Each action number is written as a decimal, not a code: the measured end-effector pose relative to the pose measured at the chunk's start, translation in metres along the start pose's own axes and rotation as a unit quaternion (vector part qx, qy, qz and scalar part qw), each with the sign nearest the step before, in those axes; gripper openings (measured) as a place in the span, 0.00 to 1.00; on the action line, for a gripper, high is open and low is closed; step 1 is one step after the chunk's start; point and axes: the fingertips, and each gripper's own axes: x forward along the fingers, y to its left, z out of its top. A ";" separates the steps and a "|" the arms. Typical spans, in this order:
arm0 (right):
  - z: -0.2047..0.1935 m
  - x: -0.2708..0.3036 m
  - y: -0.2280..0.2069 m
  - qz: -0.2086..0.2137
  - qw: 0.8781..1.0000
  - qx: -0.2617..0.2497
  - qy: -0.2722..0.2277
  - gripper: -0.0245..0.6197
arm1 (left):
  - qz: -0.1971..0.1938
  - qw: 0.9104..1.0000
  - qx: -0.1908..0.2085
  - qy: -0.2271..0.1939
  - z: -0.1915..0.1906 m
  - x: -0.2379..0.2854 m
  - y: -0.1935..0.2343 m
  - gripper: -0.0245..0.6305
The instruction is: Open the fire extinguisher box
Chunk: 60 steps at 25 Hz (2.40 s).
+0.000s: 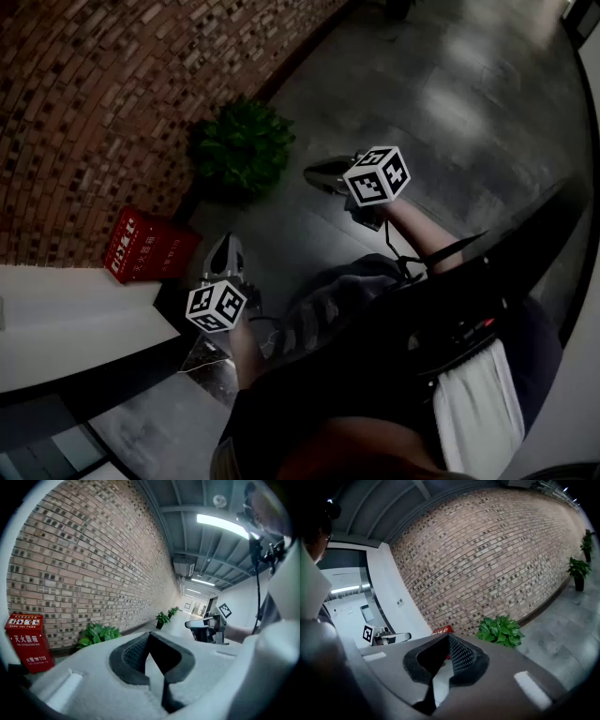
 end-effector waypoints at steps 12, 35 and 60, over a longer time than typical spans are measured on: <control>0.012 0.022 0.019 -0.014 0.999 -0.012 -0.035 0.04 | -0.023 0.997 0.057 -0.043 0.058 -0.003 0.026 0.04; 0.031 0.035 -0.062 0.057 0.998 -0.011 0.005 0.04 | 0.082 0.995 0.047 -0.006 0.062 0.051 0.019 0.04; 0.048 0.116 -0.031 0.119 0.990 -0.046 0.053 0.04 | 0.161 0.986 0.015 -0.039 0.066 0.009 0.095 0.04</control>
